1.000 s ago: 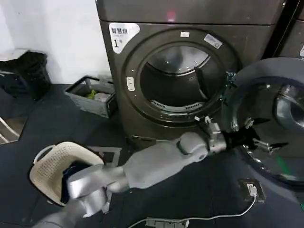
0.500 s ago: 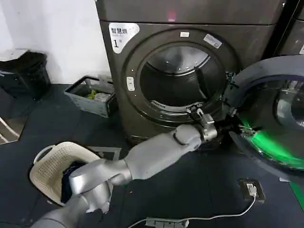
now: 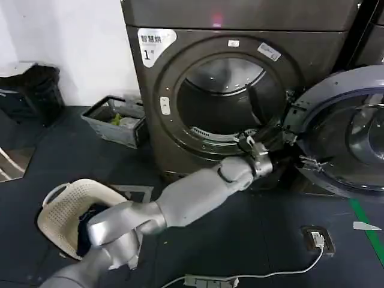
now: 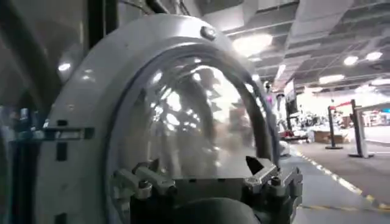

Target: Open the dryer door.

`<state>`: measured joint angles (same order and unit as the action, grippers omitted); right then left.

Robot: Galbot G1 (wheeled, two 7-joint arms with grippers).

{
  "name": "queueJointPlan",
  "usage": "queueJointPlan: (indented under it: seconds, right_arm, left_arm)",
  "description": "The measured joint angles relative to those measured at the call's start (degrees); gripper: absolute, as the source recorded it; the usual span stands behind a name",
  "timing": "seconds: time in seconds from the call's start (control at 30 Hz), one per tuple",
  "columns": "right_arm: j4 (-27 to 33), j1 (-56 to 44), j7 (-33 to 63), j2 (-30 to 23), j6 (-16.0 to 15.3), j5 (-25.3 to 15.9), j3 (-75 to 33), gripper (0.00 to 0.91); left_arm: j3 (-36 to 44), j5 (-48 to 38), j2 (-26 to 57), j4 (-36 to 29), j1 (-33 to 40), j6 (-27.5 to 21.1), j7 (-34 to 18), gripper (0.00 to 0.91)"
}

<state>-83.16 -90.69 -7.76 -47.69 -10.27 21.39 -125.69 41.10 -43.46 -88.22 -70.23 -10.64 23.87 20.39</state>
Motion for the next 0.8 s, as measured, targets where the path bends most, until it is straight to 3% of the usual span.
queueJointPlan:
  seconds: [0.3, 0.8]
  right_arm:
    - [-1.1, -0.1, 0.0, 0.2, 0.2, -0.6, -0.9, 0.907]
    - [-4.0, 1.3, 0.1, -0.3, -0.5, -2.2, -3.4, 0.907]
  left_arm:
    - [1.6, -3.4, 9.4, -5.3, -2.2, 3.8, 1.3, 0.907]
    - [2.1, -3.0, 32.5, -20.7, -2.5, -4.1, 0.0, 0.907]
